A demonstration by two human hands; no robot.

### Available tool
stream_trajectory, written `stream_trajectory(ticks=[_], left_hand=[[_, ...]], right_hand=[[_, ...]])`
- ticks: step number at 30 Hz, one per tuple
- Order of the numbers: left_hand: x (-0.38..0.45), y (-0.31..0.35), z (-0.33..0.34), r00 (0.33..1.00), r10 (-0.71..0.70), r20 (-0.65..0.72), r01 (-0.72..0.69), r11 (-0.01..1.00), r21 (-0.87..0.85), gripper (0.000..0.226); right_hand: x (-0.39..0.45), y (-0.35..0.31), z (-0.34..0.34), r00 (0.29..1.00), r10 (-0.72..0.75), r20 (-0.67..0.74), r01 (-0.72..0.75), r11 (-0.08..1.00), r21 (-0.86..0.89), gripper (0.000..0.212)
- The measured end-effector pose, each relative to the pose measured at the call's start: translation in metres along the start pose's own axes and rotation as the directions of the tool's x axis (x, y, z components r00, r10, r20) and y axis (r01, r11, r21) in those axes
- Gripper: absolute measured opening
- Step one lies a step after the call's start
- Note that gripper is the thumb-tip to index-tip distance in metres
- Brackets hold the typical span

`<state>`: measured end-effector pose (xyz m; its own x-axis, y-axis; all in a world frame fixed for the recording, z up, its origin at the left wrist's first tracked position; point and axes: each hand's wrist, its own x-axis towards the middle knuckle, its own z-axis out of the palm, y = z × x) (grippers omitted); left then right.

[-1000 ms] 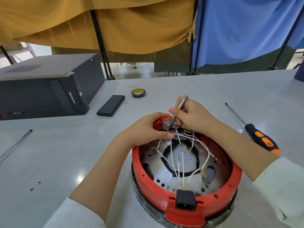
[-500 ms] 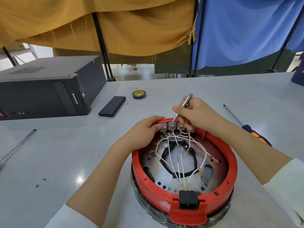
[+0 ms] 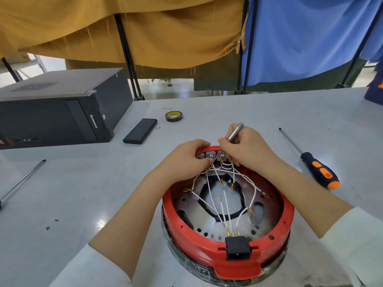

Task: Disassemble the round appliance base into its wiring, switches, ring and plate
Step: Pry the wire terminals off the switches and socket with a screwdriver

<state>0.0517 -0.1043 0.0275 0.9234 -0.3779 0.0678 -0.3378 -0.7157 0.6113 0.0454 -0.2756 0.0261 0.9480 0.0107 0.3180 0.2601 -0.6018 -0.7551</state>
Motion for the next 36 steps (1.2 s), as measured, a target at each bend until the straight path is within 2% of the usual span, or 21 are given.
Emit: stream_trajectory(ticks=[3,5,8,10,11,13,15,16,17,19,23,27,30,33,36], left_hand=[[-0.002,-0.005,0.002,0.999,0.033,-0.03,-0.033,0.999,0.002,0.044],[-0.005,-0.009,0.001,0.998,0.018,-0.062,-0.024,0.995,-0.097,0.04],[-0.006,-0.011,0.0,0.994,-0.025,-0.103,0.003,0.977,-0.212,0.036],[-0.004,-0.012,0.001,0.995,-0.035,-0.099,0.012,0.974,-0.225,0.036],[-0.004,-0.012,0.001,0.995,-0.039,-0.096,0.016,0.971,-0.239,0.036],[-0.003,-0.013,0.002,0.994,-0.054,-0.1,0.026,0.965,-0.262,0.036],[-0.004,-0.013,0.002,0.991,-0.067,-0.112,0.035,0.964,-0.265,0.035],[-0.004,-0.013,0.003,0.991,-0.069,-0.117,0.037,0.964,-0.262,0.035],[-0.005,-0.012,0.003,0.99,-0.07,-0.119,0.038,0.966,-0.254,0.035],[-0.005,-0.012,0.003,0.991,-0.062,-0.122,0.033,0.973,-0.227,0.035],[-0.006,-0.011,0.003,0.991,-0.042,-0.127,0.02,0.985,-0.172,0.034],[-0.007,-0.01,0.002,0.992,-0.037,-0.119,0.018,0.987,-0.159,0.034],[-0.008,-0.009,0.001,0.992,-0.053,-0.116,0.031,0.983,-0.18,0.033],[-0.009,-0.008,0.0,0.993,-0.057,-0.104,0.037,0.982,-0.187,0.034],[-0.009,-0.008,0.0,0.993,-0.058,-0.106,0.037,0.981,-0.193,0.034]], right_hand=[[0.0,0.0,0.0,1.0,-0.018,-0.012,0.018,1.0,0.001,0.025],[-0.001,-0.003,-0.001,0.998,-0.058,0.017,0.056,0.993,0.105,0.023],[-0.007,-0.011,-0.007,0.974,-0.145,0.174,0.086,0.947,0.309,0.016],[-0.015,-0.018,-0.009,0.946,-0.134,0.296,0.046,0.957,0.287,0.017],[-0.02,-0.023,-0.008,0.934,-0.103,0.343,0.036,0.98,0.196,0.015],[-0.032,-0.031,-0.004,0.922,-0.024,0.388,0.097,0.981,-0.169,0.015],[-0.043,-0.038,0.005,0.935,-0.025,0.355,0.232,0.799,-0.555,0.025],[-0.048,-0.042,0.011,0.939,-0.062,0.339,0.277,0.722,-0.634,0.027],[-0.05,-0.044,0.015,0.937,-0.089,0.339,0.302,0.696,-0.651,0.028],[-0.052,-0.046,0.021,0.925,-0.06,0.374,0.3,0.719,-0.627,0.023],[-0.047,-0.046,0.016,0.881,0.102,0.461,0.176,0.835,-0.521,0.018],[-0.043,-0.046,0.001,0.865,0.105,0.491,0.005,0.976,-0.218,0.022],[-0.047,-0.046,-0.008,0.838,0.1,0.537,-0.079,0.995,-0.063,0.02],[-0.054,-0.048,-0.016,0.793,0.137,0.594,-0.172,0.985,0.002,0.021],[-0.055,-0.055,-0.027,0.798,0.13,0.588,-0.247,0.961,0.123,0.026]])
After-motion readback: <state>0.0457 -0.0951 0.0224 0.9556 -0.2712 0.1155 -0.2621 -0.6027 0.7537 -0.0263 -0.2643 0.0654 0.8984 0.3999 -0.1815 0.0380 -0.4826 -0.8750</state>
